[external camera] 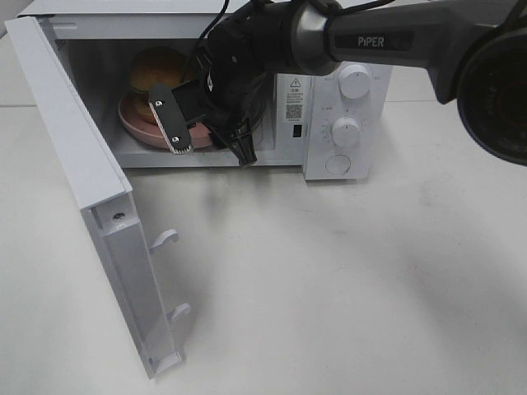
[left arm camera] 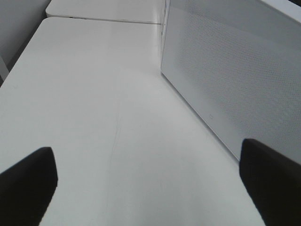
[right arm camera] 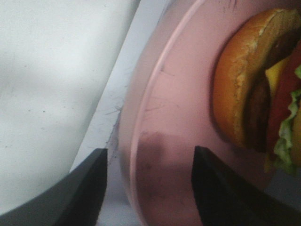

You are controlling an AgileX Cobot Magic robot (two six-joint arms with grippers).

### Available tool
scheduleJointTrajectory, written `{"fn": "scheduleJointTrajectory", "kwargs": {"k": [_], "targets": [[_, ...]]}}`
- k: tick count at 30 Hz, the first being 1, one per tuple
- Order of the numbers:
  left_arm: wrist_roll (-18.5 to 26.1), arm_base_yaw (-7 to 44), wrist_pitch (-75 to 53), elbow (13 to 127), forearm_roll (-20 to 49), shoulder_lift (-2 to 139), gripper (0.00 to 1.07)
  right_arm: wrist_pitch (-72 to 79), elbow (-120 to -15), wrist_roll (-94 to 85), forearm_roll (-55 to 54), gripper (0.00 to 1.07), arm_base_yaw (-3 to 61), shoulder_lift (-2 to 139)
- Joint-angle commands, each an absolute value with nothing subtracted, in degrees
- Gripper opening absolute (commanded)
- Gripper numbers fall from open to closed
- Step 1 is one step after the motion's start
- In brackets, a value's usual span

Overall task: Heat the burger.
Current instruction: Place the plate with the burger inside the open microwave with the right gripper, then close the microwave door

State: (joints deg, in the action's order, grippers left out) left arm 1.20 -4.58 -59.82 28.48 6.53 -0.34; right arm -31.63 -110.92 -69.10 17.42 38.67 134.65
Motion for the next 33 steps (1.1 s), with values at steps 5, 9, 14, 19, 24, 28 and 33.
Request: {"fn": "scheduleJointTrajectory", "kwargs": {"k": [5,9,14,19,24,28,33], "targets": [[1.1,-4.4,-59.2,28.4,6.6,-1.5,1.01,-25.8,-101.1,-68.2,17.2,0.61,38.7,128.3],[1.1,-4.4,-59.2,28.4,6.6,-1.5,1.01,-22.3,-93.9,-68.2,16.4,0.72,38.7,124.1],[1.1,-4.4,-59.2,28.4,6.6,-1.5,1.01,-21.3,-87.5,-68.2,15.6,0.78,38.7,120.4],[1.1,-4.4,-59.2,28.4,6.6,-1.5,1.01,-21.3,-83.7,-67.3,15.6,0.77,38.7,117.1],[1.1,-4.4,-59.2,28.4,6.6,-1.5,1.01,-21.2,-79.3,-61.2,15.9,0.76,38.7,112.7],[1.1,-4.4,-59.2,28.4,6.6,-1.5,1.01,-21.2,-75.1,-59.6,15.9,0.76,38.7,109.1],[1.1,-4.4,-59.2,28.4,6.6,-1.5,1.01,-21.1,-71.3,-59.1,15.9,0.76,38.7,105.2]]}}
